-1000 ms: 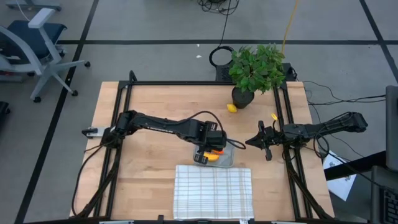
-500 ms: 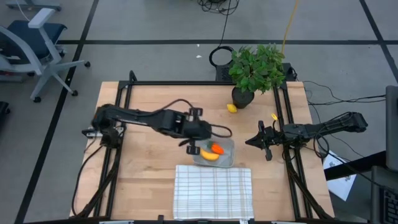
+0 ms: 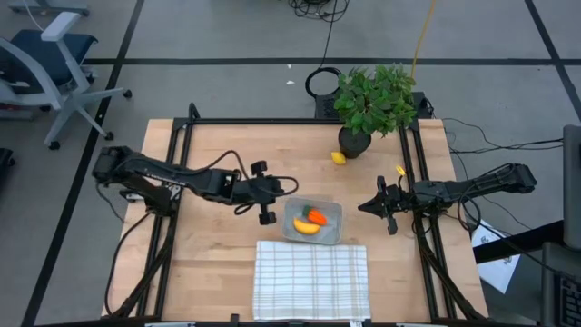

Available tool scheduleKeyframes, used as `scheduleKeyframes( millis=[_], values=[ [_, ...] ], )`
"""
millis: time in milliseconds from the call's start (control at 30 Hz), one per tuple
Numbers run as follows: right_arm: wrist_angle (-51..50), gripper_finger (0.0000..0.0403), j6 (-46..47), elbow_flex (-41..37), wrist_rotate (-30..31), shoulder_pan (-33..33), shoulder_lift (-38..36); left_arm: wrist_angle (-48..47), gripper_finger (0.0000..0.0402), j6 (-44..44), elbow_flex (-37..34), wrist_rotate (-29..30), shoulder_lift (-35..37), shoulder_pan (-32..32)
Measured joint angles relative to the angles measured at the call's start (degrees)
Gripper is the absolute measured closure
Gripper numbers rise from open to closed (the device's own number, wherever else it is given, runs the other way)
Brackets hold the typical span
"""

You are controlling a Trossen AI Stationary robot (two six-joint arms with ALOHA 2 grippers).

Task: Pick and placing Produce into tupperware
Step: Adjust the gray bin

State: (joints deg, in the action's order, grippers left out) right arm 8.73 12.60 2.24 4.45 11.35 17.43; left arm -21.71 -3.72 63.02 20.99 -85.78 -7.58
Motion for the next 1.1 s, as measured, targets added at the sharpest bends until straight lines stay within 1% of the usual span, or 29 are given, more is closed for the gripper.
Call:
scheduleKeyframes(
  millis=[67,167,300,467,567,800,967,1100],
  values=[
    [-0.2,0.0403,0.0,0.0,0.0,0.0,0.0,3.6,0.0401,-1.6,-3.1,1.1,0.1,-0.2],
    [0.0,0.0403,0.0,0.0,0.0,0.0,0.0,4.3,0.0401,-3.4,-6.5,1.8,0.0,-0.4],
    [-0.3,0.0403,0.1,0.0,0.0,0.0,0.0,8.2,0.0401,-5.7,-9.8,2.9,0.1,-0.4],
    [-0.5,0.0403,1.4,0.0,0.0,0.0,1.2,9.8,0.0401,-9.5,-12.1,3.1,-0.1,-0.4],
    [-0.5,0.0403,1.9,0.0,0.0,0.0,3.2,11.8,0.0401,-10.6,-13.8,3.2,-2.0,-0.4],
    [0.2,0.0403,5.5,0.0,0.0,0.8,8.7,13.7,0.0401,-12.7,-14.1,3.1,-5.3,-1.7],
    [5.3,0.0403,6.0,0.0,0.2,2.4,13.2,15.8,0.0401,-13.5,-14.0,3.0,-7.6,-2.4],
    [9.3,0.0403,5.8,0.0,0.2,2.7,17.4,17.5,0.0401,-14.1,-14.0,1.6,-9.3,-2.3]
  ],
)
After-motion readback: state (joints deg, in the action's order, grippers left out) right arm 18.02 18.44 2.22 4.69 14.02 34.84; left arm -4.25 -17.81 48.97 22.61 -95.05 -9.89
